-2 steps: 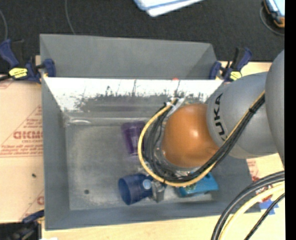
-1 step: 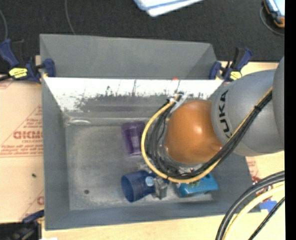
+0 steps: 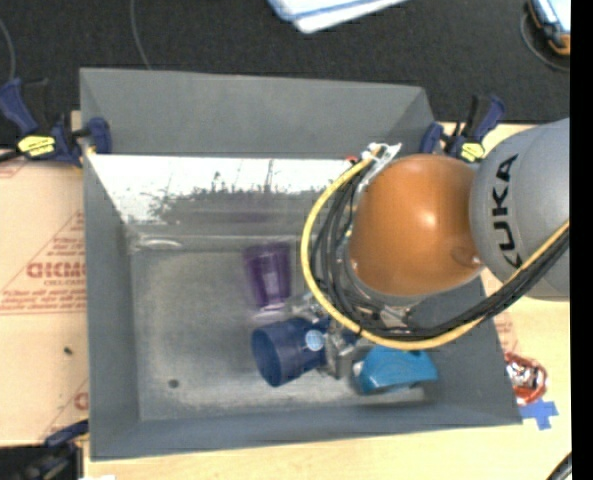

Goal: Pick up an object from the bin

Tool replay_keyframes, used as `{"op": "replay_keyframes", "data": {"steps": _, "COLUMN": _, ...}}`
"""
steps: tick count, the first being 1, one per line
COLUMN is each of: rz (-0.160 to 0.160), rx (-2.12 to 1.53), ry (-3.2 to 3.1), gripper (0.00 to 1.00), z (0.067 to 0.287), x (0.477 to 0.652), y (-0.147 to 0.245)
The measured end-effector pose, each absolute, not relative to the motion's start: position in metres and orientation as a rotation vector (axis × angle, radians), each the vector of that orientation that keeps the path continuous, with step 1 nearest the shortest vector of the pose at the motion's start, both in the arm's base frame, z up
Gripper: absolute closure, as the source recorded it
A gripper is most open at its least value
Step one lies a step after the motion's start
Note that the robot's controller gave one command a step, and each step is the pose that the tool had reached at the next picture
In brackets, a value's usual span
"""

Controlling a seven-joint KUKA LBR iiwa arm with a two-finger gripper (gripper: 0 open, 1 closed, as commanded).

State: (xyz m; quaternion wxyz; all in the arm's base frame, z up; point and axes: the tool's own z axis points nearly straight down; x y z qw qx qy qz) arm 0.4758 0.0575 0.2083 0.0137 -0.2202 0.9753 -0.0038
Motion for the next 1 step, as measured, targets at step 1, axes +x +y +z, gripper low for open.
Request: {"op": "replay_keyframes", "data": {"steps": 1, "rz": -0.013, "rx": -0.683, "ry": 3.030, "gripper": 1.00, "z": 0.1170, "x": 0.4813, "y": 0.0647}}
